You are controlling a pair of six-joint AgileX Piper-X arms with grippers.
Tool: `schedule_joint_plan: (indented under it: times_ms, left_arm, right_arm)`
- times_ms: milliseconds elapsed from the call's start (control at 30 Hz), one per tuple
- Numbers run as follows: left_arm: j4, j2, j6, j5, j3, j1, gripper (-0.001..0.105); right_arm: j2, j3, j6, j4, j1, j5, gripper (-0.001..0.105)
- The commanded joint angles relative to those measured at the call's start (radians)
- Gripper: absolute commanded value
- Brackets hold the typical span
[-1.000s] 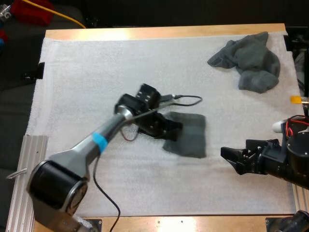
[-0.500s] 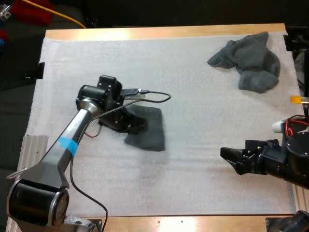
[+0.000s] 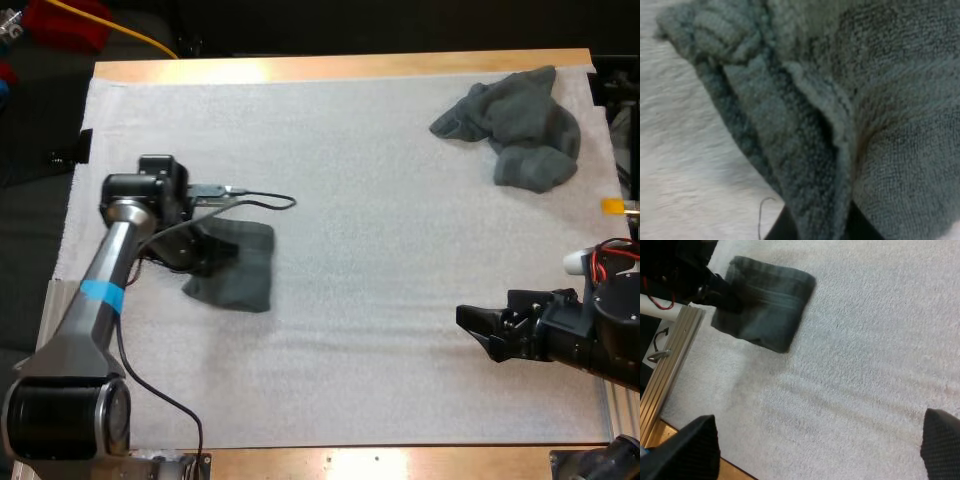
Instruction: Pick towel from pile, fold and stack
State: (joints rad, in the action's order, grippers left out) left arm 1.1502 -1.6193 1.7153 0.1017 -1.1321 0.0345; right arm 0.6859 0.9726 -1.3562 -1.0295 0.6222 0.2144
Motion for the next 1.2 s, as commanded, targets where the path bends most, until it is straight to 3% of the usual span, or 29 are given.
schedule_joint_plan:
  times_ms: [0, 100, 200, 767, 867, 1033, 1100, 1167]
  left_arm:
    - [-0.005, 0.009, -0.01, -0.026, -0.007, 0.02, 0.0]
    - [-0.008, 0.009, -0.041, -0.103, -0.007, 0.075, 0.0]
    - [-0.024, 0.009, -0.06, -0.129, -0.006, 0.117, 0.0]
    - [-0.022, 0.009, -0.1, -0.251, -0.006, 0.129, 0.002]
    - [-0.022, 0.009, -0.1, -0.251, -0.006, 0.129, 0.016]
    - [-0.022, 0.009, -0.101, -0.28, -0.006, 0.129, 0.057]
    - [-0.022, 0.009, -0.101, -0.319, -0.006, 0.129, 0.067]
    - [-0.022, 0.009, -0.101, -0.373, -0.006, 0.129, 0.07]
  right_arm:
    - [-0.001, 0.011, -0.005, 0.001, 0.001, 0.007, 0.079]
    - [-0.001, 0.011, -0.005, 0.001, 0.001, 0.007, 0.079]
    - [-0.001, 0.011, -0.005, 0.001, 0.001, 0.007, 0.079]
    - [-0.001, 0.011, -0.002, 0.001, 0.001, 0.007, 0.079]
    - [-0.001, 0.011, -0.002, 0.001, 0.001, 0.007, 0.079]
    - [-0.001, 0.011, -0.002, 0.001, 0.001, 0.014, 0.079]
    - [-0.001, 0.011, -0.002, 0.001, 0.001, 0.014, 0.079]
    - [-0.001, 0.011, -0.002, 0.001, 0.001, 0.014, 0.079]
